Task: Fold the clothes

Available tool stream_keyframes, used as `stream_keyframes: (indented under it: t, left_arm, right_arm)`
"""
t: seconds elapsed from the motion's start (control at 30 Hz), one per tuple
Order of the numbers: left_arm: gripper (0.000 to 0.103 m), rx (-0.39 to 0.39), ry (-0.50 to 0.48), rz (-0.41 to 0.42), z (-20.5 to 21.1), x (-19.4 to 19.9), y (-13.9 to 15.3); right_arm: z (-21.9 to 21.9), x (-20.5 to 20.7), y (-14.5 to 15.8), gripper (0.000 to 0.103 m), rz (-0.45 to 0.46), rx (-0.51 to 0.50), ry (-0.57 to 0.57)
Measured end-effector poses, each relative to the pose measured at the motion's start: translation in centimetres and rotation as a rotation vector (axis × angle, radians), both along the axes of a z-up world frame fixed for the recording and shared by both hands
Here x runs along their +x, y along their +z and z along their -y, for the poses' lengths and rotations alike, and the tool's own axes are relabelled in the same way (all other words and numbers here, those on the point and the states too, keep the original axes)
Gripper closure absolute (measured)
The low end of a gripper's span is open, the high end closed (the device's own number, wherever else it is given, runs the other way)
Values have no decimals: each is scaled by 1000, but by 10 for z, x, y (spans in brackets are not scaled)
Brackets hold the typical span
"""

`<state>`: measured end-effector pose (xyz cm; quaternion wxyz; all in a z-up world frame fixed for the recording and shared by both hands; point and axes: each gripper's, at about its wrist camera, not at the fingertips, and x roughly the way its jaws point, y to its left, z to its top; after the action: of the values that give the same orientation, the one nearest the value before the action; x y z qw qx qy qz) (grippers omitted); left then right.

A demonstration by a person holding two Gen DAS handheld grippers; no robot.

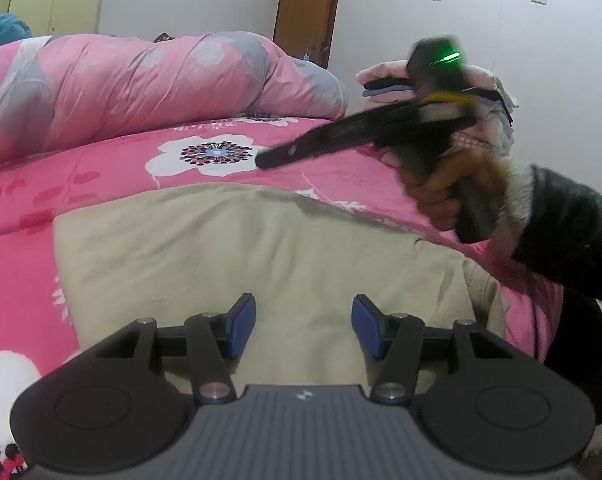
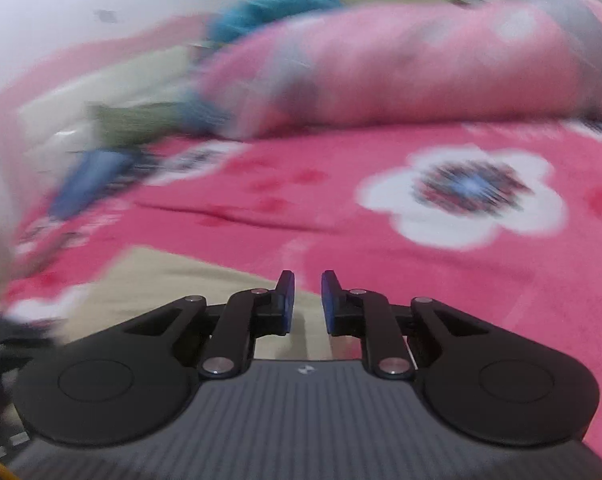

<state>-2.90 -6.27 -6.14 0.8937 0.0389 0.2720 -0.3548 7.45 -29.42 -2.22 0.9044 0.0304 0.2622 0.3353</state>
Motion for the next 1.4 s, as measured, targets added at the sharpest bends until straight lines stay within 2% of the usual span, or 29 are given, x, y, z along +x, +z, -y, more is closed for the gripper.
stream_keyframes:
  t: [0.07,0.13,0.17,0.2,0.23,0.3,0.4,0.5,0.53,0.57,0.63,0.7,0.77,0.87,0.9,1.0,1.1,1.2,1.33,1.4]
  left_arm:
    - [48,-4,-5,1,-1,0,0]
    - [48,-4,-3,2,-1,0,-1]
    - [48,-12,-2,1,-2,1,-2]
    - [48,-21,-1,-1,-3,2,-3]
    - [48,-28,-2,0,-3,2,-3]
    - [48,-45,-7,4,-5,3,-4]
    - [48,-85,-17,4,-11,4,-8]
    - [47,-111,-26,-1,-15,5,-9]
    - [47,-108,-26,-1,-15,5,-9]
    - [47,-104,-25,-1,-14,5,-8]
    - [46,-96,-16,-10,-14,6,-8]
    - [46,-101,-19,-13,-14,6,-7]
    - [46,-89,-21,-3,-13,5,-8]
    - [46,-90,-17,-14,-13,7,-8]
    - [46,-85,-16,-16,-13,7,-7]
    - [45,-52,-10,-22,-9,8,-2]
    - [43,9,5,-24,-5,7,9]
    - [43,65,23,4,-4,1,27]
    - [41,136,16,75,10,6,56]
    - [39,173,10,92,28,20,62]
  right_arm:
    - [-20,-6,4,89,7,-47,142]
    - [-49,10,-12,91,-31,-150,216]
    - [-63,23,-23,91,-43,-201,204]
    - [-72,36,-29,91,-42,-211,181]
    - [-76,50,-31,90,-54,-214,136]
    - [-82,59,-25,86,-54,-297,32]
    - [-74,37,0,86,-32,-243,115]
    - [-79,12,20,86,-35,-170,315]
    - [-89,11,16,85,-66,-177,366]
    - [-103,16,7,85,-90,-228,370]
    - [-128,29,-13,85,-114,-296,354]
    - [-129,41,-8,85,-114,-267,290]
    - [-119,44,6,81,-37,-337,79]
    - [-60,19,32,80,-22,-249,-69]
    - [-36,3,37,78,-28,-191,-96]
    - [23,-48,35,74,-69,-63,-205]
    - [65,-92,11,73,-167,66,-287]
    - [94,-126,-19,72,-260,256,-347]
    - [110,-144,-55,62,-341,482,-346]
    - [110,-150,-63,62,-355,524,-330]
